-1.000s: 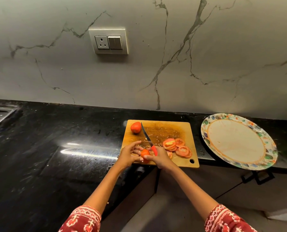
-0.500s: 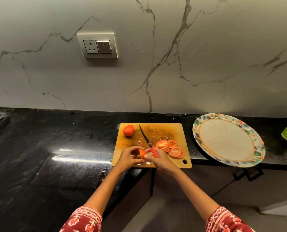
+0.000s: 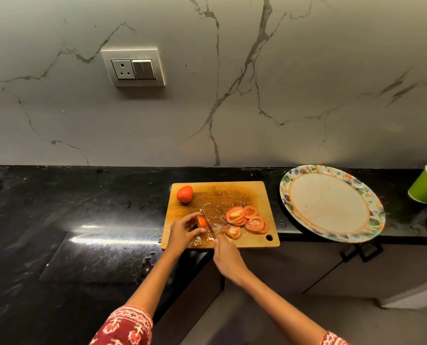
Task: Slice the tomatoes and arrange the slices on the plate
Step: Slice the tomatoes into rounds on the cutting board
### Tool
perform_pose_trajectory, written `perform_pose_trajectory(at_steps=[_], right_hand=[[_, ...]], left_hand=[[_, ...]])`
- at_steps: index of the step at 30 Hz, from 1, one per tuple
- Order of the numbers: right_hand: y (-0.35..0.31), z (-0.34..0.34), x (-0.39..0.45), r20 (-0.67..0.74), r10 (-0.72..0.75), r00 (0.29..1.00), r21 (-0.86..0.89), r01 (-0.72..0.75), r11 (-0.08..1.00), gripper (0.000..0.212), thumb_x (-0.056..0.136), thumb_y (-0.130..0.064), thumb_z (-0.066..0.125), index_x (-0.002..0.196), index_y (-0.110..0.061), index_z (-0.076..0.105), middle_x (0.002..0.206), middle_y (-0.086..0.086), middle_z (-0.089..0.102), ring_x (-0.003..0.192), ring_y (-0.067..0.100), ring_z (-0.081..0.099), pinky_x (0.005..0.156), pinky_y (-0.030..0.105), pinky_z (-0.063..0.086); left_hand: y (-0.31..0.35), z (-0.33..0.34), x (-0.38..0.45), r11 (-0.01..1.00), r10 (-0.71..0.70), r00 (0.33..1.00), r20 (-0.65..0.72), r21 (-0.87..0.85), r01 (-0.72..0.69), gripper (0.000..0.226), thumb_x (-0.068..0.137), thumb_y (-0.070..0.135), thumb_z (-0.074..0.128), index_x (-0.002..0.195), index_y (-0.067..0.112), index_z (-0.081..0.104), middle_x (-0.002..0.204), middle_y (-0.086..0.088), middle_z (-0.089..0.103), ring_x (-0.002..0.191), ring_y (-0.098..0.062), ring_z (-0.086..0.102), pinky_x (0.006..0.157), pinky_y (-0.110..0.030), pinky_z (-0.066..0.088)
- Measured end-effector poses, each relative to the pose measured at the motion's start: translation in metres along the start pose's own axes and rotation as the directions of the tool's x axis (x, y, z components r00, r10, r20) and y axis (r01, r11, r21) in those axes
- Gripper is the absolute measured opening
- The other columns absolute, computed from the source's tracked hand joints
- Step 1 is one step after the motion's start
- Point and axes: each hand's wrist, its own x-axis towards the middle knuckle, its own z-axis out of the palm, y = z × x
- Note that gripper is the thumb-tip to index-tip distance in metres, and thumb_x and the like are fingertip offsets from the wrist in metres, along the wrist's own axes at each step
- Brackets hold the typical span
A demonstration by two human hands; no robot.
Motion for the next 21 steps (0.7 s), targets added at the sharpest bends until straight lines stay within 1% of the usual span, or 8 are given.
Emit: perform_pose_trajectory(at_steps=[3,6,7,8,11,14,17,21], right_hand=[[-0.003,0.001,0.001,-0.016,0.008,1.0,-0.017,-0.009,1.0,0.029,0.101,-0.02,0.028,0.104,-0.003,0.052,0.099,0.018,0.063,0.093,0.034,0.06,0.071,0.033,0.039],[-0.005,0.002,-0.002,-0.018,0.005,1.0,-0.037,-0.005,0.999,0.019,0.099,-0.015,0.032,0.099,-0.008,0.05,0.089,0.011,0.059,0.092,0.033,0.06,0.07,0.036,0.042],[-0.007,0.002,-0.002,-0.019,0.003,1.0,-0.052,-0.004,0.999,0.017,0.098,-0.014,0.033,0.099,-0.009,0.049,0.088,0.01,0.058,0.092,0.033,0.06,0.069,0.036,0.042],[-0.008,0.003,-0.003,-0.021,0.002,1.0,-0.072,-0.003,0.997,0.017,0.098,-0.013,0.033,0.101,-0.009,0.049,0.09,0.01,0.059,0.094,0.033,0.06,0.069,0.036,0.041],[-0.014,0.004,-0.004,-0.026,0.011,1.0,-0.11,-0.013,0.994,0.022,0.099,-0.013,0.032,0.111,-0.006,0.048,0.105,0.015,0.062,0.101,0.033,0.058,0.073,0.036,0.041],[-0.022,0.004,0.0,-0.045,0.03,0.999,-0.157,-0.037,0.987,0.025,0.099,-0.013,0.032,0.119,-0.006,0.046,0.109,0.015,0.062,0.104,0.033,0.059,0.075,0.036,0.042],[-0.031,0.004,0.01,-0.055,0.038,0.998,-0.191,-0.048,0.98,0.026,0.098,-0.01,0.034,0.121,-0.005,0.046,0.112,0.016,0.062,0.104,0.033,0.06,0.076,0.037,0.045],[-0.03,0.006,0.01,-0.071,0.012,0.997,-0.218,-0.027,0.976,0.026,0.098,-0.008,0.032,0.121,-0.006,0.045,0.113,0.014,0.061,0.105,0.032,0.059,0.08,0.04,0.046]], left_hand=[[-0.001,0.0,0.0,1.0,-0.016,0.999,-0.031,-0.01,0.016,0.055,0.07,0.003,0.076,0.122,0.003,0.057,0.118,-0.006,0.06,0.11,-0.013,0.056,0.088,-0.012,0.045],[0.001,0.0,-0.001,0.999,-0.03,0.999,-0.04,-0.029,0.028,0.056,0.071,0.003,0.075,0.123,0.001,0.055,0.123,-0.01,0.059,0.115,-0.015,0.054,0.098,-0.025,0.044],[0.001,0.0,-0.001,0.999,-0.039,0.998,-0.04,-0.038,0.038,0.055,0.072,0.002,0.074,0.123,0.0,0.055,0.123,-0.012,0.059,0.116,-0.015,0.053,0.1,-0.028,0.044],[0.0,0.0,0.0,0.998,-0.046,0.998,-0.04,-0.048,0.044,0.054,0.072,0.001,0.074,0.123,-0.001,0.054,0.123,-0.012,0.059,0.115,-0.015,0.053,0.099,-0.027,0.043],[0.0,-0.001,0.001,0.997,-0.059,0.998,-0.037,-0.059,0.057,0.052,0.073,-0.002,0.072,0.122,-0.003,0.054,0.121,-0.012,0.058,0.112,-0.013,0.052,0.09,-0.014,0.042],[0.0,-0.002,0.002,0.996,-0.053,0.998,-0.019,-0.076,0.052,0.051,0.072,-0.005,0.072,0.121,-0.005,0.055,0.12,-0.016,0.059,0.113,-0.019,0.054,0.082,-0.005,0.043],[0.0,-0.002,0.001,0.995,-0.049,0.999,-0.009,-0.083,0.048,0.052,0.071,-0.006,0.072,0.12,-0.005,0.055,0.12,-0.016,0.059,0.113,-0.022,0.055,0.081,-0.004,0.044],[0.003,-0.001,0.001,0.993,-0.052,0.998,-0.02,-0.103,0.05,0.05,0.073,-0.006,0.07,0.12,-0.005,0.055,0.115,-0.007,0.058,0.108,-0.013,0.054,0.079,-0.001,0.043]])
